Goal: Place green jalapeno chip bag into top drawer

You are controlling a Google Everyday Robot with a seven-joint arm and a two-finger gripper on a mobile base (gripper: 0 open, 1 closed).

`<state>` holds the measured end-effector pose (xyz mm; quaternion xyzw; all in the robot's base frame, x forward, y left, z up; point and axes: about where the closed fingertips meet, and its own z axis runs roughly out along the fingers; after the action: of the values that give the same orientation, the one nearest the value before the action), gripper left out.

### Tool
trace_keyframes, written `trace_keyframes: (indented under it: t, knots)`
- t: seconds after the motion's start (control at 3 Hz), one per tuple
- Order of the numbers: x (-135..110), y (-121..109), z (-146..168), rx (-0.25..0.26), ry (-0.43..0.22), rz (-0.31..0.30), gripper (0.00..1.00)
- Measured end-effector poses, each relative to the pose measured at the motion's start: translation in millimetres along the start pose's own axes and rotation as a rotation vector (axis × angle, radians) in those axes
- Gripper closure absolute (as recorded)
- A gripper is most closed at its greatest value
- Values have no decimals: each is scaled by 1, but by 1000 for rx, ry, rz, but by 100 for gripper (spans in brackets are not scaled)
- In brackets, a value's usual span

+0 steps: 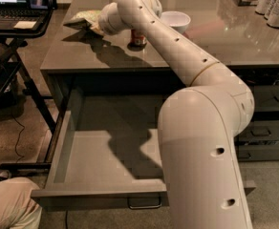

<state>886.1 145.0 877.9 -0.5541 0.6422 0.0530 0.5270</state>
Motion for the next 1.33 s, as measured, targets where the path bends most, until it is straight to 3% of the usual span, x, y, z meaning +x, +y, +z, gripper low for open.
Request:
trace_keyframes:
  t: [0.33,0.67,1.0,1.33]
  knots:
    - [-16,-11,-25,46,-5,-69,100]
    - [-44,-8,-63,50,-44,-156,100]
    - [-80,6,-102,-5,-115,-256,100]
    - [-114,31,-133,-118,-161,-377,100]
